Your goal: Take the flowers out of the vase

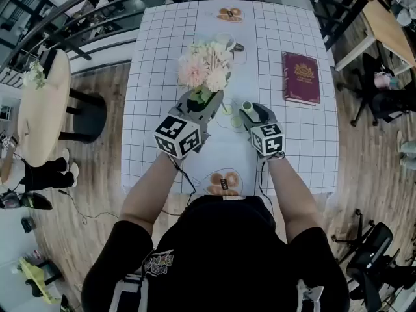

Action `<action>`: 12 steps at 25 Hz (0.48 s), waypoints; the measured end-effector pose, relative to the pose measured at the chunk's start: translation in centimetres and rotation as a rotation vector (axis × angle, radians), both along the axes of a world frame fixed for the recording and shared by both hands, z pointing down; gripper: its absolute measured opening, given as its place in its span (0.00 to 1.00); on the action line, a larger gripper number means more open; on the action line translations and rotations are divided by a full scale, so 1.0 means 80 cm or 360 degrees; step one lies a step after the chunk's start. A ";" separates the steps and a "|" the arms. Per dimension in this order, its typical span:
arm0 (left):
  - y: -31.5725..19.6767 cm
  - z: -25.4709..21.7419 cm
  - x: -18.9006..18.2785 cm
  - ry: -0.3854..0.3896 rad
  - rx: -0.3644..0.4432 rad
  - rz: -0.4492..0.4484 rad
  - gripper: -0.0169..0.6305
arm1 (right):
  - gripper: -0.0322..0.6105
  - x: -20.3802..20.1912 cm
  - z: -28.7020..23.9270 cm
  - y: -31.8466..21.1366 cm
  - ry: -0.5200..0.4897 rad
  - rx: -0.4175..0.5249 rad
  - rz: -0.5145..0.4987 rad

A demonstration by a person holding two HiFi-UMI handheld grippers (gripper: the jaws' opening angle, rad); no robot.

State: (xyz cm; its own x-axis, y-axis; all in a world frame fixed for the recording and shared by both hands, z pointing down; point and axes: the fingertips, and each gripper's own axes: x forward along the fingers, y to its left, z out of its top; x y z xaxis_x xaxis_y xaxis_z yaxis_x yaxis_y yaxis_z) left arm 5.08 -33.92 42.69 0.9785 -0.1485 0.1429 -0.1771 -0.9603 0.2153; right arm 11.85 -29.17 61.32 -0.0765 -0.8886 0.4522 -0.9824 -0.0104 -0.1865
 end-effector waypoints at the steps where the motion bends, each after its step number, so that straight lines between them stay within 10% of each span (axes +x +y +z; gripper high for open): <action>1: -0.002 0.005 -0.008 -0.0019 0.0004 -0.0023 0.14 | 0.40 0.000 0.000 0.000 -0.0001 -0.0007 -0.0006; 12: 0.019 0.061 -0.077 -0.0198 -0.0045 -0.0230 0.14 | 0.42 0.002 -0.001 0.002 -0.0031 -0.0051 -0.0090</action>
